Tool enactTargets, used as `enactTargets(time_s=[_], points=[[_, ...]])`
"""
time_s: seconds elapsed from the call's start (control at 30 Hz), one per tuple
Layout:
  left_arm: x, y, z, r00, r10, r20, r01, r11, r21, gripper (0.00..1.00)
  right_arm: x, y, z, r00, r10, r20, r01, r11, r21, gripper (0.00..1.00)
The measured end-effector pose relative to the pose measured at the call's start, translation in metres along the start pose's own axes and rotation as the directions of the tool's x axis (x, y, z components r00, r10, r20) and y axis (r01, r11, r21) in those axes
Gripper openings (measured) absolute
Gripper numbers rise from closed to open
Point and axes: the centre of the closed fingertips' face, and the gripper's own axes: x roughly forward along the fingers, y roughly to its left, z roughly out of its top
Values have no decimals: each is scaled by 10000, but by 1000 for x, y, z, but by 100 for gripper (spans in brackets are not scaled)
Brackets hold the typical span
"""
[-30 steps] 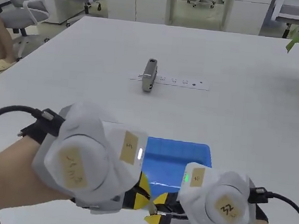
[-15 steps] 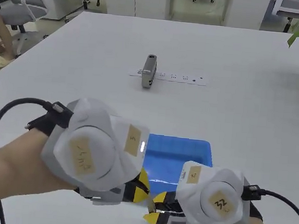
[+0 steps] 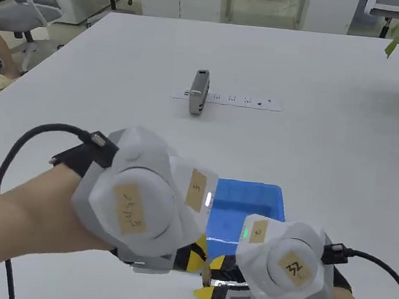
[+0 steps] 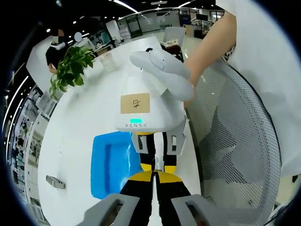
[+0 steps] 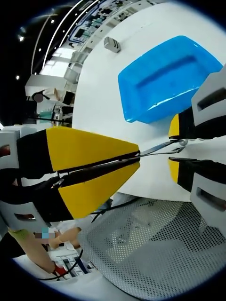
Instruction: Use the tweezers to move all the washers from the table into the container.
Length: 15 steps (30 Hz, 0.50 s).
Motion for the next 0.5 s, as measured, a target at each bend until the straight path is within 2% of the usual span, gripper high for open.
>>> enactTargets(time_s=[0.07, 0.2, 0.5], points=[[3, 0, -1, 9998, -182, -54, 181, 9996, -226, 0, -4, 1, 6, 9998, -74, 201, 75, 9999, -69, 12], [7, -1, -8, 9989, -290, -367, 282, 9994, -201, 0, -12, -1, 15, 9979, -189, 624, 190, 9998, -5, 8], [7, 1, -5, 9993, -369, 9, 368, 9961, -800, 0, -9, -3, 14, 9987, -41, 511, 37, 10000, 81, 5]])
